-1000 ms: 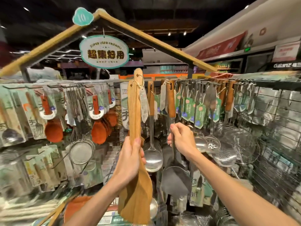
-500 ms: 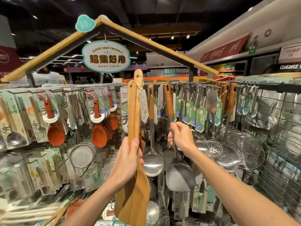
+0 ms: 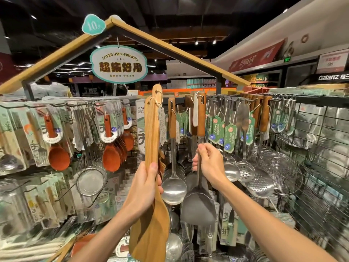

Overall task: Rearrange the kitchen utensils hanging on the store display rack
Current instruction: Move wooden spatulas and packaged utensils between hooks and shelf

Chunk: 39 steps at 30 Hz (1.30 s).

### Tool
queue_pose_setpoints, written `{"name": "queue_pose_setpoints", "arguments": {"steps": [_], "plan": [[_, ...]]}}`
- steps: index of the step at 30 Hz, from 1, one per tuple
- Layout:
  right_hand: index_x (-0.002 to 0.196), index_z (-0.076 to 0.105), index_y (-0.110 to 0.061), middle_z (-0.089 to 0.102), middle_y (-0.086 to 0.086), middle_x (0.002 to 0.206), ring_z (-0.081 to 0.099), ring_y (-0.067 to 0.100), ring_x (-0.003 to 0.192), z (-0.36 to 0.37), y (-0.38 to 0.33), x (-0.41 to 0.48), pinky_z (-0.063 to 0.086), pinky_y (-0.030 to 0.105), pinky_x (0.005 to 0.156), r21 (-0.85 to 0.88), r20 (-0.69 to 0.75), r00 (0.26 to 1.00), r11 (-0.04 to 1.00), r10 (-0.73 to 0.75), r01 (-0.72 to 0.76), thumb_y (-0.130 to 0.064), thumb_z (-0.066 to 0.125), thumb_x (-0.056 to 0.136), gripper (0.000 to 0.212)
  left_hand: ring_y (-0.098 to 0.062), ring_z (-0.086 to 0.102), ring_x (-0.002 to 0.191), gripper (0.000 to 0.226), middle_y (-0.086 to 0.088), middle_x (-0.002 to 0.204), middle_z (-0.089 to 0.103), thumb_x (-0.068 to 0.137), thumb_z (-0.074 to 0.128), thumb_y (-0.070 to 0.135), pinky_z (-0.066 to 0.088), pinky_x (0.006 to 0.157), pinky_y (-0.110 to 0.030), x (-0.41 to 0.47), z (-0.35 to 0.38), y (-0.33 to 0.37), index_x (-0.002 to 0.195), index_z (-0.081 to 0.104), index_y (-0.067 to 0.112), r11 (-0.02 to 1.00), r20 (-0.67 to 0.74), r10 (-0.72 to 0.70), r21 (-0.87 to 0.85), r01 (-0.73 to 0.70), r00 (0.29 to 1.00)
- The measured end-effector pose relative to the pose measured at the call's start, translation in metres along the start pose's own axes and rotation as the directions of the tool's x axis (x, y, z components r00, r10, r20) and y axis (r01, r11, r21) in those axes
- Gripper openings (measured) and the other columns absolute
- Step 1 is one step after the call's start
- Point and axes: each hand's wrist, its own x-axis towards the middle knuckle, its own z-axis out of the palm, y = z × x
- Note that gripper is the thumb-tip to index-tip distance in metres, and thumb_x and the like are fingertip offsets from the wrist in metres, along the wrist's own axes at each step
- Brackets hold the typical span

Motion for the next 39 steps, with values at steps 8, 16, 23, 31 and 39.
{"name": "queue_pose_setpoints", "arguments": {"steps": [8, 16, 23, 31, 39], "plan": [[0.082, 0.056, -0.010, 0.063, 0.008, 0.065, 0.062, 0.023, 0.059, -0.001, 0.005, 0.000, 0.059, 0.045, 0.063, -0.007, -0.006, 1.000, 1.000, -0.008, 0.008, -0.026, 0.046, 0.104, 0.029, -0.013, 0.059, 0.059, 0.034, -0.004, 0.077, 0.056, 0.105, 0.034, 0.041, 0.051, 0.056, -0.026, 0.004, 0.000, 0.002, 0.099, 0.045, 0.009, 0.999, 0.000, 0.029, 0.015, -0.029, 1.000], [0.081, 0.058, -0.010, 0.065, 0.021, 0.071, 0.064, 0.028, 0.061, -0.002, 0.002, 0.000, 0.060, 0.048, 0.063, -0.020, -0.014, 0.999, 0.999, -0.036, 0.035, -0.026, 0.046, 0.104, 0.030, -0.012, 0.061, 0.059, 0.032, -0.004, 0.077, 0.057, 0.105, 0.034, 0.042, 0.049, 0.060, -0.030, 0.006, 0.000, -0.005, 0.097, 0.046, 0.013, 1.000, 0.001, 0.004, 0.025, -0.004, 1.000], [0.082, 0.059, -0.012, 0.065, 0.012, 0.067, 0.064, 0.025, 0.061, -0.003, 0.003, -0.001, 0.061, 0.044, 0.062, -0.047, -0.001, 0.999, 0.998, -0.037, 0.037, -0.025, 0.047, 0.104, 0.029, -0.011, 0.060, 0.059, 0.031, -0.004, 0.077, 0.057, 0.106, 0.034, 0.040, 0.049, 0.055, -0.022, 0.004, 0.001, -0.006, 0.098, 0.046, 0.013, 0.999, 0.018, 0.008, 0.044, -0.009, 1.000], [0.082, 0.060, -0.014, 0.066, 0.011, 0.068, 0.064, 0.020, 0.059, -0.007, 0.005, 0.001, 0.060, 0.038, 0.059, -0.076, -0.015, 0.998, 0.995, -0.063, 0.062, -0.026, 0.047, 0.104, 0.028, -0.013, 0.060, 0.060, 0.032, -0.003, 0.077, 0.058, 0.105, 0.034, 0.042, 0.050, 0.058, -0.026, 0.007, 0.003, -0.011, 0.098, 0.046, 0.013, 0.999, 0.026, -0.012, 0.040, 0.011, 1.000], [0.080, 0.059, -0.015, 0.066, 0.013, 0.067, 0.064, 0.023, 0.059, -0.005, 0.006, 0.007, 0.062, 0.045, 0.061, -0.080, 0.007, 0.998, 0.995, -0.066, 0.066, -0.026, 0.048, 0.103, 0.029, -0.015, 0.060, 0.061, 0.031, -0.003, 0.076, 0.058, 0.105, 0.034, 0.042, 0.050, 0.058, -0.028, 0.009, 0.004, -0.012, 0.097, 0.046, 0.015, 1.000, 0.019, -0.013, 0.022, 0.013, 1.000]]}}
